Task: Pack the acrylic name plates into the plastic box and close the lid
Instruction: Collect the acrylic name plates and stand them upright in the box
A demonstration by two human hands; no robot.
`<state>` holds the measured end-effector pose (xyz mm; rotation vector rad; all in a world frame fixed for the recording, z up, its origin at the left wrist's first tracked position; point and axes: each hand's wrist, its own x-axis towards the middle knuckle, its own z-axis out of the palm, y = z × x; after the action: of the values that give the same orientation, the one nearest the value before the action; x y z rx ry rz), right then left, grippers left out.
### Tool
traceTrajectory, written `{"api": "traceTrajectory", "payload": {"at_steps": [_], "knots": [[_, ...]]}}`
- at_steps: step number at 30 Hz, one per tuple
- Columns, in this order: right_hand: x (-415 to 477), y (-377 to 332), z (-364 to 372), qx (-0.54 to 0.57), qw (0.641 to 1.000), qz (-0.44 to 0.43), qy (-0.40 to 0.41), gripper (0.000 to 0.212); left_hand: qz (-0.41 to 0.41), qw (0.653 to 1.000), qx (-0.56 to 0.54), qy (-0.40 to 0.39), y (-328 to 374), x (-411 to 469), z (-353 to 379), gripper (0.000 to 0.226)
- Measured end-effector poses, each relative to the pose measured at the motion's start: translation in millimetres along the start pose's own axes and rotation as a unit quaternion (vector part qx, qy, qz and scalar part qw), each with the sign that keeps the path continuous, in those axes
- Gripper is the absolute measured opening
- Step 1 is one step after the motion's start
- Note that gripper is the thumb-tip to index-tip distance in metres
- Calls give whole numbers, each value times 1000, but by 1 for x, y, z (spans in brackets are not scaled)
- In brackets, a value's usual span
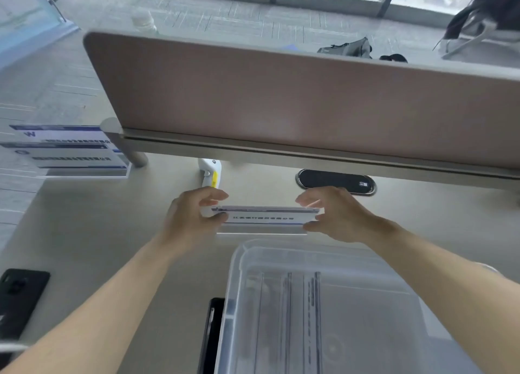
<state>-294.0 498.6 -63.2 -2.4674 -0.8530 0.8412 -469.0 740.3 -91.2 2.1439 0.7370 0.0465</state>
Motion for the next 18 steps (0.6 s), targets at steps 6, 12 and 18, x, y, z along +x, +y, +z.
{"api": "traceTrajectory", "payload": {"at_steps": [6,12,18], "knots": [[9,8,3,-49,998,-13,21,7,0,997,-74,24,-16,0,15,11],[-11,2,-17,26,992,-33,121,25,42,993,-95,60,14,-3,-8,26],[-65,-25,-68,177,954,-66,234,38,107,979,-146,91,96,-30,-57,10]]}}
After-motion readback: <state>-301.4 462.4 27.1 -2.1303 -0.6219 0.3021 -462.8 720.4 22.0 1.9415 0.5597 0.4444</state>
